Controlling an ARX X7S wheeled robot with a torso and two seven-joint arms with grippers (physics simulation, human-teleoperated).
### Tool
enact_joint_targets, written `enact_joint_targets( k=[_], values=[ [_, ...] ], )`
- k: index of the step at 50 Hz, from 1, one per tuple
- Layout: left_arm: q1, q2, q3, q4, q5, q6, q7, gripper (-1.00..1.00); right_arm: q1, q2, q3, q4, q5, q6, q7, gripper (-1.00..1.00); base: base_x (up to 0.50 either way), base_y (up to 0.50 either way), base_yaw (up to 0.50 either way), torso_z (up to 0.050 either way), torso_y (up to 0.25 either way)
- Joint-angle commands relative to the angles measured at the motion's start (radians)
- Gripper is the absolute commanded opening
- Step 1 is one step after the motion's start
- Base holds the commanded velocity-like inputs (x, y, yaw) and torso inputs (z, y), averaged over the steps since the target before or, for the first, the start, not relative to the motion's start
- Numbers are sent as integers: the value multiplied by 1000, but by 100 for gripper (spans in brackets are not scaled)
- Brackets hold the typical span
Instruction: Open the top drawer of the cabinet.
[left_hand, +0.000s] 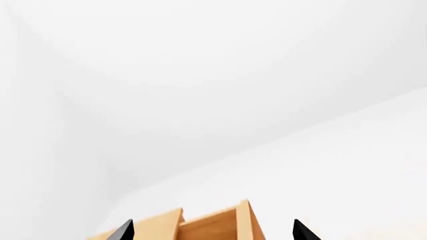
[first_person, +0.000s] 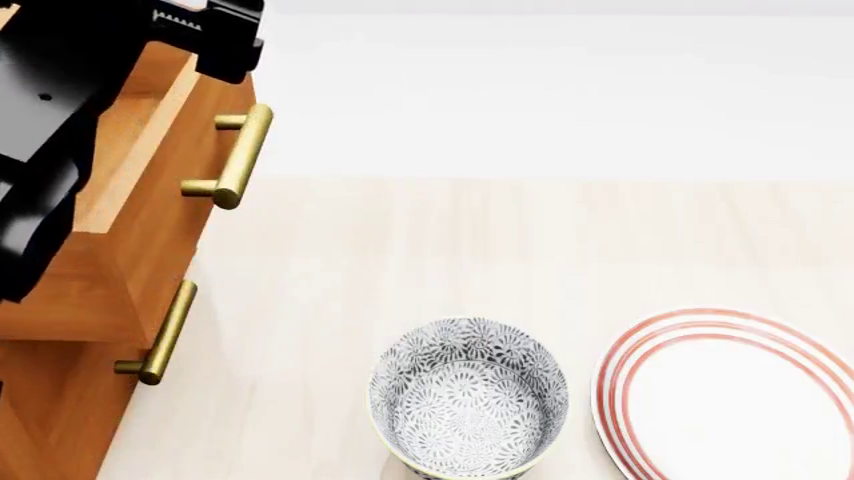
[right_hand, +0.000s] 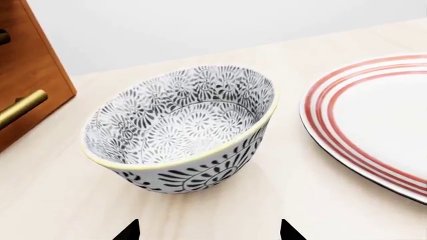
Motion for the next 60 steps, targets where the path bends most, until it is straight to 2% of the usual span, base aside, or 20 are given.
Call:
enact_joint_targets(
  k=[1, 19, 24, 38, 49, 53, 54, 56, 60],
  values=[
    [-6, 26, -42, -31, -15, 28, 9, 100, -2, -14, 21, -9, -9, 4, -11, 100, 0, 0, 0, 0, 0],
    [-8, 35, -65, -64, -58, 19, -7, 100, 3, -15, 14, 11, -9, -9, -17, 100, 0, 0, 0, 0, 0],
    [-16, 56, -141, -95, -117, -32, -13, 100, 4, -16, 11, 15, -11, -12, -18, 100, 0, 0, 0, 0, 0],
    [-61, 82, -265, -188, -222, -119, -89, 100, 5, -13, 5, 11, -7, -6, -13, 100, 0, 0, 0, 0, 0],
    [-110, 90, -364, -284, -355, -191, -250, 100, 5, -10, 1, 11, -4, -2, -9, 100, 0, 0, 0, 0, 0],
    [-114, 91, -390, -289, -419, -189, -312, 100, 7, -10, 0, 12, -4, 0, -7, 100, 0, 0, 0, 0, 0],
    [-118, 93, -442, -307, -473, -185, -350, 100, 7, -11, 0, 19, -5, -4, -10, 100, 0, 0, 0, 0, 0],
    [-122, 92, -467, -320, -518, -184, -397, 100, 6, -10, -1, 17, -4, -4, -9, 100, 0, 0, 0, 0, 0],
    [-125, 88, -488, -339, -570, -177, -444, 100, 4, -7, -2, 6, -1, 3, -4, 100, 0, 0, 0, 0, 0]
  ],
)
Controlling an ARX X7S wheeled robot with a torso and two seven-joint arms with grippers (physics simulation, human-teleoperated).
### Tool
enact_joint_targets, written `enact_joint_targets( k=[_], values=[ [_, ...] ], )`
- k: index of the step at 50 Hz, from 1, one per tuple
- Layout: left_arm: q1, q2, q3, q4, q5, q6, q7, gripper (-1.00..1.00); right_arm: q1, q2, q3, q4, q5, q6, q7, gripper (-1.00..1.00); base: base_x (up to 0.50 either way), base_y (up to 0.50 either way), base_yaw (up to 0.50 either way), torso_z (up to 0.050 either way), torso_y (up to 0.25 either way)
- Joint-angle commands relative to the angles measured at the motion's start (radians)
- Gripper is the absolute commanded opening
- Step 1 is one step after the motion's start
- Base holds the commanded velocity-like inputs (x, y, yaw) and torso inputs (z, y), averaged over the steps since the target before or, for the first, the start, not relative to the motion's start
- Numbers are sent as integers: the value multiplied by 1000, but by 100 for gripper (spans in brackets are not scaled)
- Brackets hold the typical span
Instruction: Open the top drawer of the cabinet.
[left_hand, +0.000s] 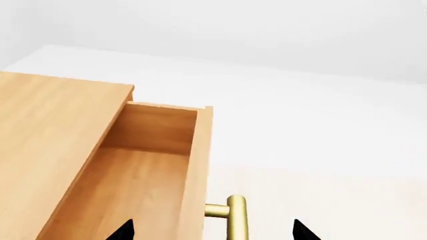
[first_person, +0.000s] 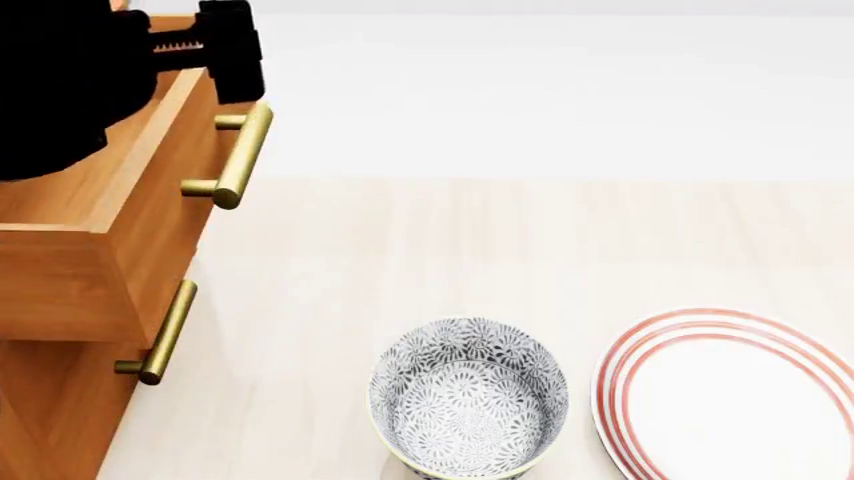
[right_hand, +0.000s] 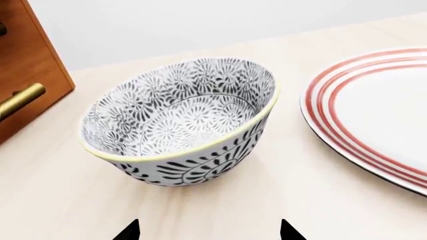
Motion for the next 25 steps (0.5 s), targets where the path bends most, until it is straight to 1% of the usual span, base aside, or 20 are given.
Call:
enact_joint_targets(
  k=[1, 2, 10, 16, 22, 25],
  values=[
    [-24, 23, -139, -89, -167, 39, -154, 100, -3, -13, 17, -8, -13, 4, -14, 100, 0, 0, 0, 0, 0],
    [-25, 23, -153, -99, -183, 38, -169, 100, -3, -13, 17, -8, -13, 4, -14, 100, 0, 0, 0, 0, 0],
    [-52, 15, -148, -141, -221, 60, -189, 100, -2, -11, 15, -12, -9, 7, -11, 100, 0, 0, 0, 0, 0],
    [-70, 16, -182, -192, -263, 73, -225, 100, 1, -13, 14, 1, -9, -1, -15, 100, 0, 0, 0, 0, 0],
    [-88, 12, -207, -253, -287, 101, -263, 100, 4, -14, 15, 8, -6, -4, -15, 100, 0, 0, 0, 0, 0],
    [-99, 8, -202, -278, -286, 123, -261, 100, 5, -14, 15, 9, -4, -3, -15, 100, 0, 0, 0, 0, 0]
  ],
)
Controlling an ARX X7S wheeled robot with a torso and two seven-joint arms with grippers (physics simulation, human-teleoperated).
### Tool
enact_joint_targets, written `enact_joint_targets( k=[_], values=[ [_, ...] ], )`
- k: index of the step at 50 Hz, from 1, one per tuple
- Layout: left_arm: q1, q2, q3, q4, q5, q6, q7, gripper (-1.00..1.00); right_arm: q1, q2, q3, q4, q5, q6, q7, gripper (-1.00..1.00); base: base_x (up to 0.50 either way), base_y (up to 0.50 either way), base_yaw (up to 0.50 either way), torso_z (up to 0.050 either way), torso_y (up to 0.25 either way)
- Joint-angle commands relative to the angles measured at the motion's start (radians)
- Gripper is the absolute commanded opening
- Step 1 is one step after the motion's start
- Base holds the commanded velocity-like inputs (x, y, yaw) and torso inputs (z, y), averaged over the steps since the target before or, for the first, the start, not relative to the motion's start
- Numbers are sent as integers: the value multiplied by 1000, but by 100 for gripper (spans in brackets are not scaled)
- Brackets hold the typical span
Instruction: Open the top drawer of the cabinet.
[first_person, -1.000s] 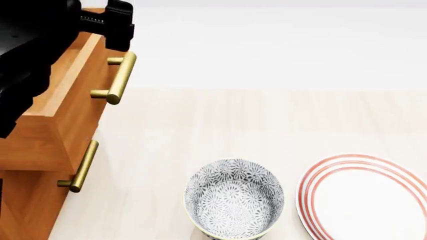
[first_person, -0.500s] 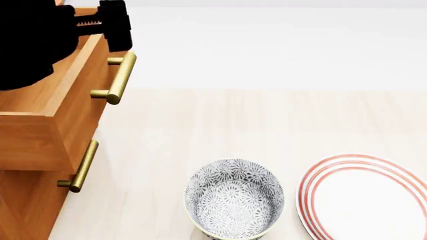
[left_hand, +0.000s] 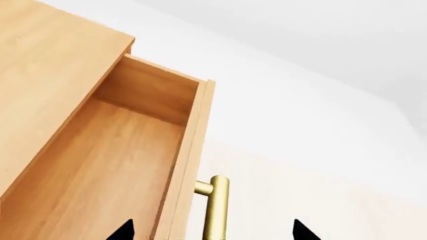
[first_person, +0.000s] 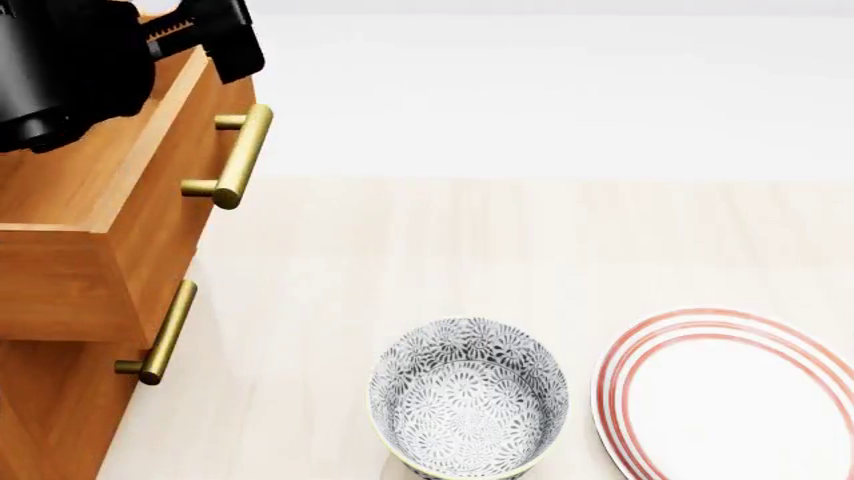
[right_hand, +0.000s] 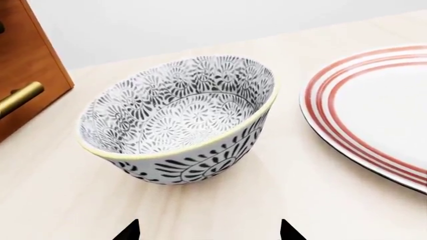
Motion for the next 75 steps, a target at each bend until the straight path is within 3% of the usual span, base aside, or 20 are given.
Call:
enact_joint_targets(
  k=[1, 10, 26, 41, 75],
  values=[
    [-37, 12, -52, -111, -35, 91, -34, 100, 3, -18, 22, 7, -10, -4, -19, 100, 0, 0, 0, 0, 0],
    [-66, -1, -48, -182, -34, 138, -32, 100, 7, -17, 23, 5, -2, 2, -14, 100, 0, 0, 0, 0, 0],
    [-71, 3, -170, -279, -124, 176, -130, 100, 2, -11, 15, -7, -1, 5, -9, 100, 0, 0, 0, 0, 0],
    [-98, -9, -179, -343, -140, 217, -124, 100, 2, -9, 10, -8, 3, 7, -8, 100, 0, 0, 0, 0, 0],
    [5, 25, -130, -286, -193, 188, -131, 100, 3, -7, 2, 9, 6, -12, -14, 100, 0, 0, 0, 0, 0]
  ],
)
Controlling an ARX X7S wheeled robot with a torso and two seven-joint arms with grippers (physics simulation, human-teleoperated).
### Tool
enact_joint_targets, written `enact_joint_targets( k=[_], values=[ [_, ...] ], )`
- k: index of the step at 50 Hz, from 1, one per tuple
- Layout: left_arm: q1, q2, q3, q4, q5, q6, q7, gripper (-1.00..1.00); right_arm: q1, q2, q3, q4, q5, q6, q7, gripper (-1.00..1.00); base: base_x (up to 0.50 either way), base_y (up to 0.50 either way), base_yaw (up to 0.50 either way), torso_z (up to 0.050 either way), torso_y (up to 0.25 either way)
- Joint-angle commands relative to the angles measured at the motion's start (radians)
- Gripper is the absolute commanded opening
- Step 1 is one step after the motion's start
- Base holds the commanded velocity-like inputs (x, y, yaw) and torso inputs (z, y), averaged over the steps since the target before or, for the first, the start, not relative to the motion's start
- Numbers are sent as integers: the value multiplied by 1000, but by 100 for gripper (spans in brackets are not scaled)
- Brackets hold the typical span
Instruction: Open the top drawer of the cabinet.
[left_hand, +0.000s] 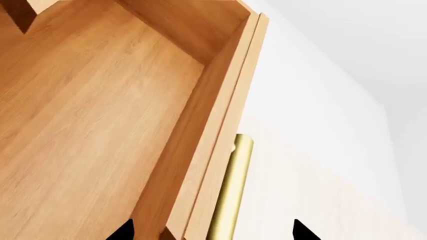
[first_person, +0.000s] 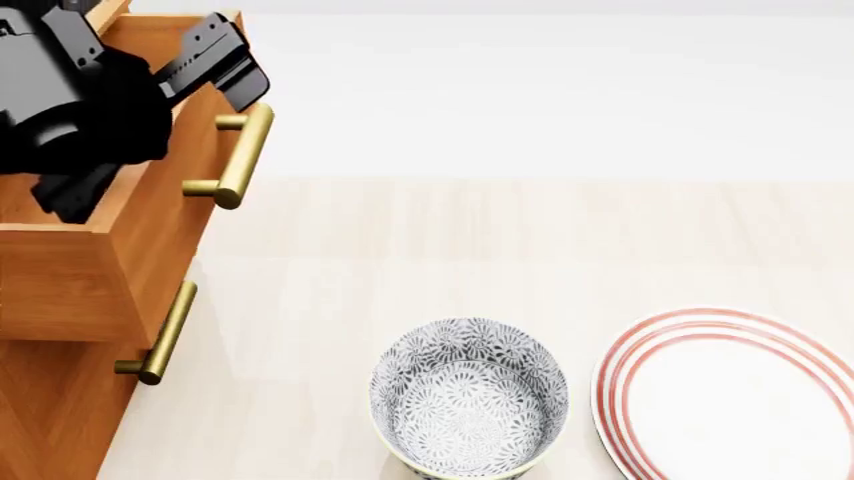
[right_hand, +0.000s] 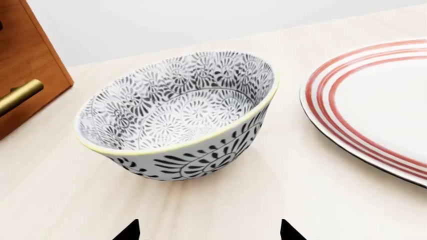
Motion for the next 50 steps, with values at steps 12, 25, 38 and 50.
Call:
enact_joint_targets(
  k=[12, 25, 38, 50],
  values=[
    [28, 45, 51, 23, -90, -6, 42, 100, 2, -15, 16, 8, -15, -12, -24, 100, 0, 0, 0, 0, 0],
    [30, 48, 197, 38, -269, 8, 36, 100, 2, -6, 17, -8, -8, -6, -17, 100, 0, 0, 0, 0, 0],
    [16, 48, 333, 33, -435, 54, 17, 100, 0, -1, 12, -12, -14, -12, -15, 100, 0, 0, 0, 0, 0],
    [-31, 50, 574, -25, -648, 149, 41, 100, 2, 4, 6, -13, -22, -17, -15, 100, 0, 0, 0, 0, 0]
  ],
)
